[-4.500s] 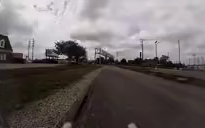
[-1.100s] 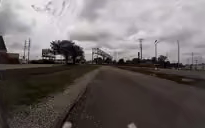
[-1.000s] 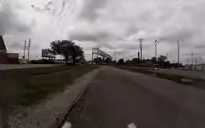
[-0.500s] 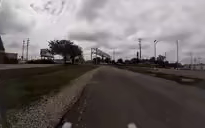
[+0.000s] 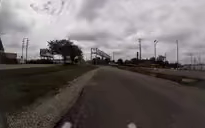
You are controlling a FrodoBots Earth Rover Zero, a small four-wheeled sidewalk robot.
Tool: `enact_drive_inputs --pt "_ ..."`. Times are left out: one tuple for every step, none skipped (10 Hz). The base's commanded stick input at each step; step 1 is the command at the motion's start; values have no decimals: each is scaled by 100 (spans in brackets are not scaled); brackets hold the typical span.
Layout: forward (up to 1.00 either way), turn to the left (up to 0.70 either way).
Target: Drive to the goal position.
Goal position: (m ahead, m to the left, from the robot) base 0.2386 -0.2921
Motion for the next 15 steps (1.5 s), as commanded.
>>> enact_drive_inputs --pt "45 0" --pt "45 0" --pt "45 0" --pt "45 0" --pt "45 0" --pt "45 0" --pt "45 0" --pt "45 0" --pt "45 0" --pt "45 0" --pt "45 0" --pt "45 0" --pt "45 0" --pt "45 0" --pt "45 0"
